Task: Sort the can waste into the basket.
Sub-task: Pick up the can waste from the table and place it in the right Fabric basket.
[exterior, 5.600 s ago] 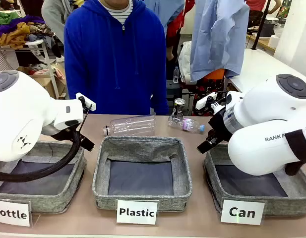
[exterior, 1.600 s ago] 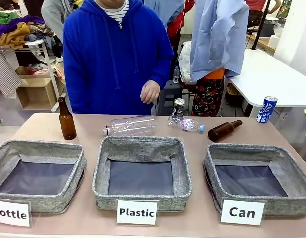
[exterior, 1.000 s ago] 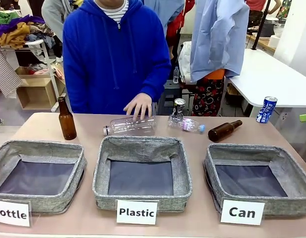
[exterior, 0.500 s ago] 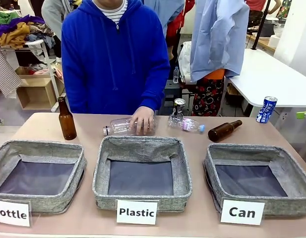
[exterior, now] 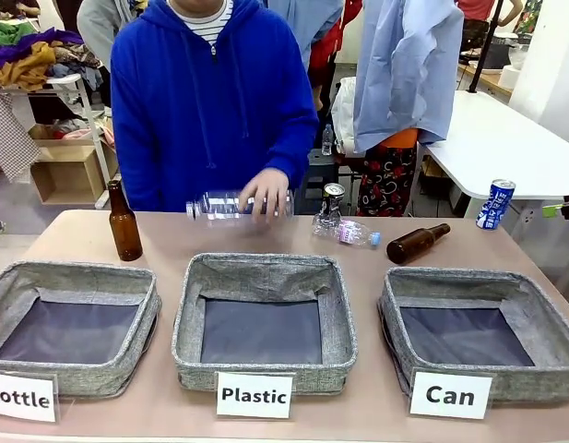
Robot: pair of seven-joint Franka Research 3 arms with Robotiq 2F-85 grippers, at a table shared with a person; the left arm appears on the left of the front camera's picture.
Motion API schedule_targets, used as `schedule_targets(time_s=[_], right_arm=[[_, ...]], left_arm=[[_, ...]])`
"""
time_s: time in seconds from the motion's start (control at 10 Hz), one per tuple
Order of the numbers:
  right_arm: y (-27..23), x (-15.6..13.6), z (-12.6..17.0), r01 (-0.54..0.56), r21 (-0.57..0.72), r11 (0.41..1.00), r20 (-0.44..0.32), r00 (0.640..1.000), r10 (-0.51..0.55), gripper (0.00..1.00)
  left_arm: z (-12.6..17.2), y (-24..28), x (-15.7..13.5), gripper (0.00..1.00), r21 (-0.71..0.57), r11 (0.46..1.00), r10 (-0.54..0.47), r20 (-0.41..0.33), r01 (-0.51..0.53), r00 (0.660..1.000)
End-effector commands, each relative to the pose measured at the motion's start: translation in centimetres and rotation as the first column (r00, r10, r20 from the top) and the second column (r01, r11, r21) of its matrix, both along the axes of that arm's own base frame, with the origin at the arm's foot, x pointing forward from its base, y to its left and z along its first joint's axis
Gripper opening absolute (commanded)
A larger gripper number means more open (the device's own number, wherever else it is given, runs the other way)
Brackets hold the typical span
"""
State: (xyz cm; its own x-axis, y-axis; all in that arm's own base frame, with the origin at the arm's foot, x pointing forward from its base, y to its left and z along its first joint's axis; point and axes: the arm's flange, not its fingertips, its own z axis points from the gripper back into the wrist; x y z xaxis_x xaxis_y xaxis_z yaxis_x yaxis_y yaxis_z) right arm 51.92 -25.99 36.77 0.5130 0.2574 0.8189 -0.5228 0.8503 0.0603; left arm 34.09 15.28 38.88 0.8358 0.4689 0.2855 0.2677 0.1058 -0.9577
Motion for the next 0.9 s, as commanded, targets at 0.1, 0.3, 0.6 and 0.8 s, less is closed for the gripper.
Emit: schedule_targets(time_s=[0.1, 0.3, 0.6, 0.8], right_arm=[[-1.3, 3.6, -4.2, -0.057, 0.011, 0.998, 0.118, 0.991, 0.055, 1.0], [-1.2, 5.7, -6.7, -0.077, 0.039, 0.996, 0.139, 0.988, 0.071, 1.0], [-0.6, 7.7, -9.0, -0.098, 0.092, 0.991, 0.157, 0.984, 0.083, 1.0], [0.1, 9.1, -10.4, -0.104, 0.128, 0.986, 0.219, 0.973, 0.074, 1.0]], left_arm=[[0.4, 0.0, -0.2, 1.0, -0.01, 1.0, -0.008, -0.007, 0.008, 1.0], [0.4, 0.0, -0.2, 1.0, -0.01, 1.0, -0.008, -0.007, 0.008, 1.0], [0.4, 0.0, -0.2, 1.0, -0.01, 1.0, -0.008, -0.007, 0.008, 1.0], [0.4, 0.0, -0.2, 1.0, -0.01, 1.0, -0.008, -0.007, 0.008, 1.0]])
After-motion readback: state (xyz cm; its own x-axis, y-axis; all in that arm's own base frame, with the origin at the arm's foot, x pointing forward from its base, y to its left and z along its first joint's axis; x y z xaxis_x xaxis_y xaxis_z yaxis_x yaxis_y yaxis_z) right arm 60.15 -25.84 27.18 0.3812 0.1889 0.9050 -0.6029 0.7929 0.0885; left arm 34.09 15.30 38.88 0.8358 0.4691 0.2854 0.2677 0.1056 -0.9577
